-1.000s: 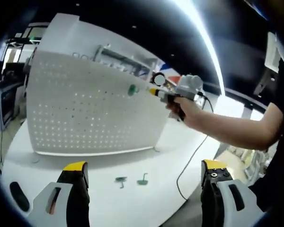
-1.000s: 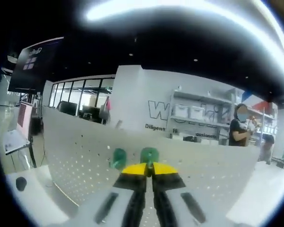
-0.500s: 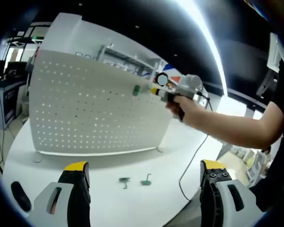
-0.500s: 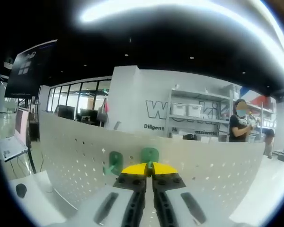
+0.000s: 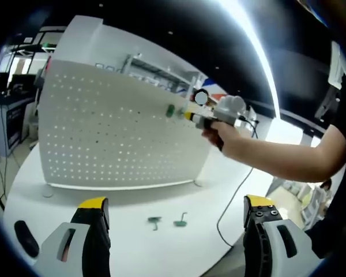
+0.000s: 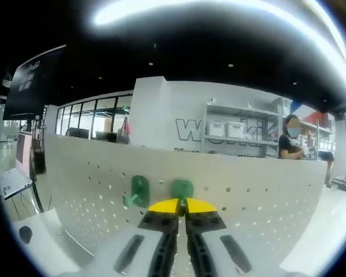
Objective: Insert the hook assembly into the mounting plate slot until the hook locks in place.
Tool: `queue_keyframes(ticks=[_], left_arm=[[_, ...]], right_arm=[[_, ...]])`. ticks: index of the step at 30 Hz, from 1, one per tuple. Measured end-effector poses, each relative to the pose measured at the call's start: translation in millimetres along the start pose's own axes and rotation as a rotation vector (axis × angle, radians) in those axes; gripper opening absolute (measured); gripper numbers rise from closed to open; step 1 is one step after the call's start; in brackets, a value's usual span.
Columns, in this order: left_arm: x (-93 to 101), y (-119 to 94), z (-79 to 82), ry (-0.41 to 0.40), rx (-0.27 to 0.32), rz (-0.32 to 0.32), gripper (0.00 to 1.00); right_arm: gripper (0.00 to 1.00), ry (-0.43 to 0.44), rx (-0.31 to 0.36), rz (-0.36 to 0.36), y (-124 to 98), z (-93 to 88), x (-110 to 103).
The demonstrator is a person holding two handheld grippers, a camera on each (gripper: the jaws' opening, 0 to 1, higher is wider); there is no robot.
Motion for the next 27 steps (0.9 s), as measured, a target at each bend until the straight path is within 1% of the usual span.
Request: queue_keyframes(ticks=[4,6,7,8,9,10,12,13,14,15,16,17,19,21,23,24,27], left_arm=[[0.2,-0.8,-0.5,-0.003,0.0,0.003,0.98],[0.4,-1.6,-1.3,-0.004,-0.004,0.004,0.98],[0.6,-1.8,-1.4,-0.003,-0.004,0.004,0.98],[0.7,-2.1,-1.4,-0.002,-0.004,0.004,0.98],[0.8,-2.5,-1.0,-0.001,-0.003,0.006,0.98],[0.7,-2.9,-0.7,-0.004,0.0,0.009,0.98],[0.7,-3.6,-0.4,-0.011,0.005,0.013,0.98],[0.9,-3.9,-0.7,-0.01,0.005,0.014,0.98],[1.3,-4.6,-1.2,-0.008,0.004,0.015,0.98],[1.5,-4.9,-1.7,-0.007,0.001,0.014,0.97],[1.5,-5.4,-2.4,-0.008,-0.001,0.013,0.97],[1.6,-5.9,-2.9,-0.009,-0.002,0.014,0.97],[1.8,-6.8,-3.5,-0.01,-0.002,0.015,0.97],[1.9,-7.7,-3.5,-0.009,-0.001,0.016,0.97],[1.8,-8.8,-3.3,-0.009,-0.002,0.017,0.97],[1.5,-9.2,-3.1,-0.009,-0.001,0.018,0.97],[0.8,-11.0,-4.0,-0.011,-0.005,0.021,0.95]], right_arm=[[0.01,0.014,-0.005,-0.001,-0.6,-0.8,-0.4],[0.01,0.025,-0.024,0.002,-0.8,-1.9,-0.7],[0.01,0.023,-0.063,0.014,-1.1,-4.6,-1.6],[0.01,0.018,-0.069,0.013,-0.7,-5.0,-1.5],[0.05,0.03,-0.073,0.016,-0.4,-5.8,-1.9],[0.1,0.077,-0.069,0.013,-0.5,-5.7,-3.7],[0.24,0.075,-0.074,-0.015,-0.1,-5.5,0.1],[0.22,0.067,-0.076,-0.011,0.2,-4.6,0.6],[0.2,0.058,-0.071,-0.004,0.1,-2.0,0.8],[0.18,0.071,-0.062,0.003,0.4,0.8,0.2],[0.18,0.088,-0.049,0.011,0.8,4.8,-0.5],[0.19,0.085,-0.047,0.013,0.5,7.0,-0.7],[0.2,0.06,-0.037,0.016,0.6,12.8,-0.4],[0.2,0.056,-0.024,0.013,-0.5,19.3,1.8],[0.2,0.098,0.025,-0.012,-0.8,30.4,5.8],[0.22,0.102,0.028,-0.016,-1.3,33.4,7.5],[0.22,0.068,0.036,-0.01,-2.3,43.9,10.6]])
Point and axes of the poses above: the point that each gripper's makers call its tool centre point, and the gripper's own axes: y roughly forward along the fingers, x roughly to its right, z roughly out of its top, the point moved 6 cm from there along -y, roughly backward along the fingers, and after that the axes turned 14 degrees about x, right-handed, at the moved point
